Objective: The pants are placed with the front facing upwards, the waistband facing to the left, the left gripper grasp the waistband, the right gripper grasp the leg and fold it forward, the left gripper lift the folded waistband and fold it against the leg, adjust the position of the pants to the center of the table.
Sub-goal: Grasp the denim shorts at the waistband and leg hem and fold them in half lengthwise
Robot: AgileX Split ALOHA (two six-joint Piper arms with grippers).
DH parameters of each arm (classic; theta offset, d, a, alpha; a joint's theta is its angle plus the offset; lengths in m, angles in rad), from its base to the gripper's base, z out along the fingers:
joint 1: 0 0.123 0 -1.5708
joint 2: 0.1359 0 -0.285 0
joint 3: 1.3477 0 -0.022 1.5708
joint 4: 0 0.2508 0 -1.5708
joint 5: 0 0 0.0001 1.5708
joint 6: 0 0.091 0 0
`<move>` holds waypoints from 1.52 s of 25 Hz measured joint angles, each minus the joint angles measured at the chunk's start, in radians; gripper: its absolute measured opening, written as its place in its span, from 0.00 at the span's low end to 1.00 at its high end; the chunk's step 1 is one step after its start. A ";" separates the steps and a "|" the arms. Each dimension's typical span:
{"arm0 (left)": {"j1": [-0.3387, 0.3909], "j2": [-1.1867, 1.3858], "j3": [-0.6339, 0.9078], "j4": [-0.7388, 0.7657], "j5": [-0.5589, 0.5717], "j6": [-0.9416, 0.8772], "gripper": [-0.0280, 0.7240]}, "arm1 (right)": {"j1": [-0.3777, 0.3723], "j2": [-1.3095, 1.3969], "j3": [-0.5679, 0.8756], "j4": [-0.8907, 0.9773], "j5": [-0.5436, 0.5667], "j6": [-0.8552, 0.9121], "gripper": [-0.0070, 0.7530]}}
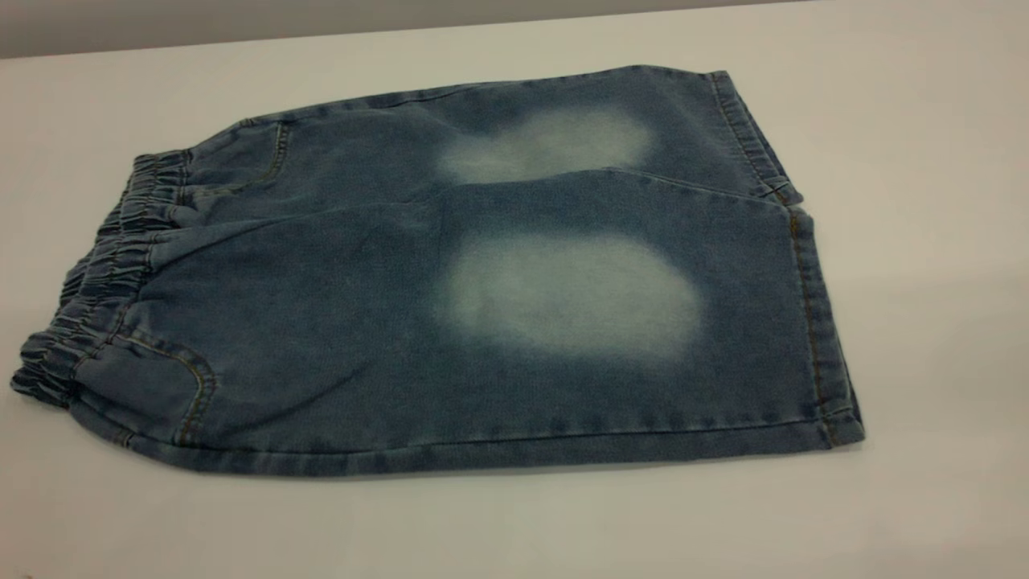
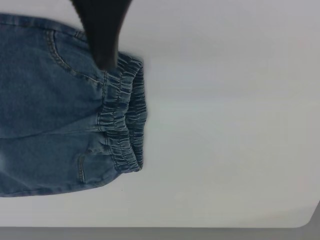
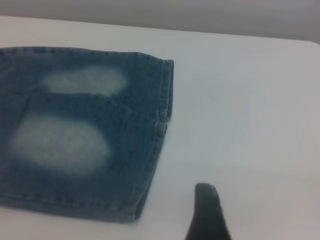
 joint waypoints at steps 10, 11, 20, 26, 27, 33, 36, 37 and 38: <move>-0.001 0.101 -0.019 0.007 -0.018 -0.071 0.62 | 0.000 0.025 -0.015 0.030 -0.029 0.060 0.57; -0.001 0.127 -0.026 0.008 -0.039 -0.088 0.62 | 0.000 0.053 -0.022 0.038 -0.044 0.071 0.57; -0.001 0.469 -0.038 -0.075 -0.322 -0.196 0.62 | 0.000 0.393 -0.143 0.137 -0.178 0.070 0.57; -0.001 0.715 -0.038 -0.115 -0.489 -0.187 0.62 | 0.000 0.626 -0.169 0.181 -0.285 0.054 0.57; -0.001 0.757 -0.038 -0.115 -0.517 -0.187 0.62 | 0.000 0.657 -0.169 0.193 -0.298 0.045 0.57; -0.001 0.995 -0.040 -0.151 -0.649 -0.176 0.62 | 0.000 0.857 -0.169 0.304 -0.352 -0.037 0.57; -0.001 1.104 -0.040 -0.150 -0.654 -0.175 0.62 | 0.000 0.939 -0.169 0.376 -0.353 -0.103 0.57; -0.001 1.139 -0.040 -0.150 -0.654 -0.175 0.62 | 0.000 0.965 -0.169 0.392 -0.357 -0.120 0.57; -0.001 1.173 -0.040 -0.149 -0.659 -0.175 0.62 | 0.000 0.985 -0.169 0.408 -0.364 -0.139 0.57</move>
